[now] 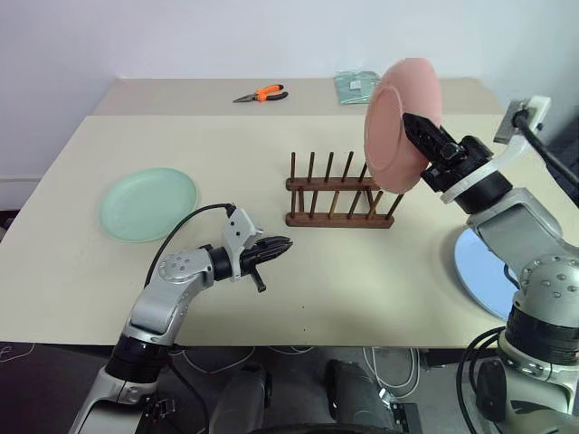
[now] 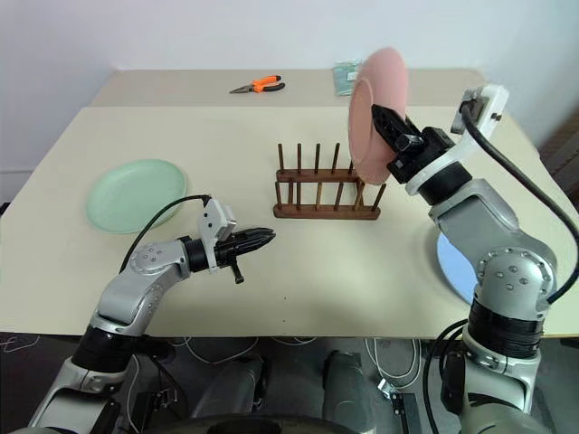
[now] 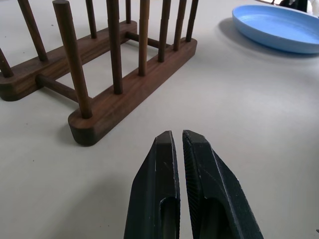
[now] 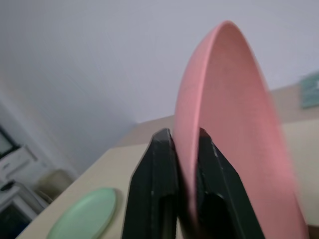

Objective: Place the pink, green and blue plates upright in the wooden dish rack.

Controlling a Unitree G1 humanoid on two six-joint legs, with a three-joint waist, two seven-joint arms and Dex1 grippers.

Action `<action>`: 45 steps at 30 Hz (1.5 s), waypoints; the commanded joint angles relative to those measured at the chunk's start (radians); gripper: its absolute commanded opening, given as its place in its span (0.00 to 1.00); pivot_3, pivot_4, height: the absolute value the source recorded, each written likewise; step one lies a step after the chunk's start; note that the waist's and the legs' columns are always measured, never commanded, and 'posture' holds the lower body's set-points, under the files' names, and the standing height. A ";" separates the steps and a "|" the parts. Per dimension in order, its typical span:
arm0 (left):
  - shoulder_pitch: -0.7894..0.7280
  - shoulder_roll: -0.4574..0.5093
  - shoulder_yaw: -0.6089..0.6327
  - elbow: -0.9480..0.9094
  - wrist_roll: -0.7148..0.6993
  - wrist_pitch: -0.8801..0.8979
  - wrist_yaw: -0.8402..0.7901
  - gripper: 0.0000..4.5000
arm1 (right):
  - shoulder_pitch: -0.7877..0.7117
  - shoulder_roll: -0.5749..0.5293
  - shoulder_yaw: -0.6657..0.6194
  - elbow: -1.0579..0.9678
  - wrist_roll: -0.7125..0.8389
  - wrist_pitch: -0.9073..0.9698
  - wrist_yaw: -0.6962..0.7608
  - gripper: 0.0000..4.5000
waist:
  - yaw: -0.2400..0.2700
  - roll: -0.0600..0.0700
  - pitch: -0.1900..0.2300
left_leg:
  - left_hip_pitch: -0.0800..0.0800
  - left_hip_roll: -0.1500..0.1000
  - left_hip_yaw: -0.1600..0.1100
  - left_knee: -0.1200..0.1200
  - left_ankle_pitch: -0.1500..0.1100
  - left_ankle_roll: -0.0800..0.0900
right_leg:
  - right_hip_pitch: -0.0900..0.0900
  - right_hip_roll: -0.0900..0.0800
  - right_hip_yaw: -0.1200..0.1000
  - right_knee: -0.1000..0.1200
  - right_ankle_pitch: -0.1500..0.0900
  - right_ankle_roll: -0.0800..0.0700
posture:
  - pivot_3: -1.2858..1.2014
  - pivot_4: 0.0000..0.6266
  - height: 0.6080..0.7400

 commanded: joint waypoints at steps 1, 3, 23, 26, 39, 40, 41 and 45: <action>0.004 -0.003 0.019 -0.035 -0.023 -0.008 0.006 0.06 | -0.020 0.011 -0.002 0.007 -0.010 -0.012 -0.029 0.01 | 0.000 0.000 0.000 | 0.000 0.000 0.000 0.000 0.000 0.000 | 0.000 0.000 0.000 0.000 0.000 0.000 | 0.52 0.24 1.00; 0.005 -0.004 0.018 -0.033 -0.023 -0.009 0.006 0.06 | -0.028 0.023 -0.005 0.020 -0.013 -0.019 -0.048 0.01 | -0.003 0.000 0.000 | 0.000 0.000 0.000 0.000 0.000 0.000 | 0.000 0.000 0.000 0.000 0.000 0.000 | 0.52 0.24 1.00; -0.224 0.011 0.590 0.231 0.059 0.111 0.792 0.99 | -0.201 -0.296 0.328 -0.100 -0.645 -0.285 0.432 1.00 | -0.028 -0.001 0.000 | 0.001 0.000 0.000 -0.001 0.000 0.000 | -0.001 0.001 -0.001 0.000 0.000 0.008 | 0.52 0.24 1.00; -0.240 0.033 0.726 0.255 0.055 0.198 0.949 0.99 | -0.191 -0.261 0.444 -0.134 -0.692 -0.300 0.522 1.00 | -0.037 -0.002 0.000 | 0.001 0.001 0.000 -0.002 0.000 0.000 | -0.002 0.002 -0.001 0.000 0.000 0.008 | 0.52 0.24 1.00; -0.255 -0.190 1.086 0.098 -0.316 0.658 1.130 0.69 | -0.105 -0.094 0.584 -0.144 -0.842 -0.343 0.612 1.00 | 0.001 -0.013 0.000 | 0.000 -0.002 -0.004 -0.001 0.001 -0.003 | 0.000 0.000 -0.002 0.002 0.002 0.006 | 0.52 0.24 1.00; -0.261 -0.194 1.094 0.107 -0.328 0.654 1.137 0.58 | -0.097 -0.091 0.581 -0.143 -0.846 -0.339 0.618 1.00 | 0.001 -0.013 0.000 | 0.000 -0.001 -0.004 -0.001 0.001 -0.003 | -0.001 0.001 -0.002 0.002 0.002 0.006 | 0.52 0.24 1.00; -0.272 -0.200 1.104 0.119 -0.345 0.649 1.142 0.46 | -0.088 -0.090 0.574 -0.141 -0.846 -0.329 0.621 1.00 | 0.000 -0.013 0.000 | 0.000 -0.001 -0.004 -0.001 0.001 -0.004 | -0.001 0.001 -0.002 0.002 0.002 0.006 | 0.52 0.24 1.00; -0.291 -0.180 1.050 0.146 -0.367 0.616 1.101 0.00 | -0.074 -0.099 0.567 -0.137 -0.867 -0.304 0.633 1.00 | 0.002 -0.014 0.000 | 0.000 -0.001 -0.004 -0.001 0.002 -0.004 | -0.001 0.001 -0.002 0.002 0.002 0.006 | 0.52 0.24 1.00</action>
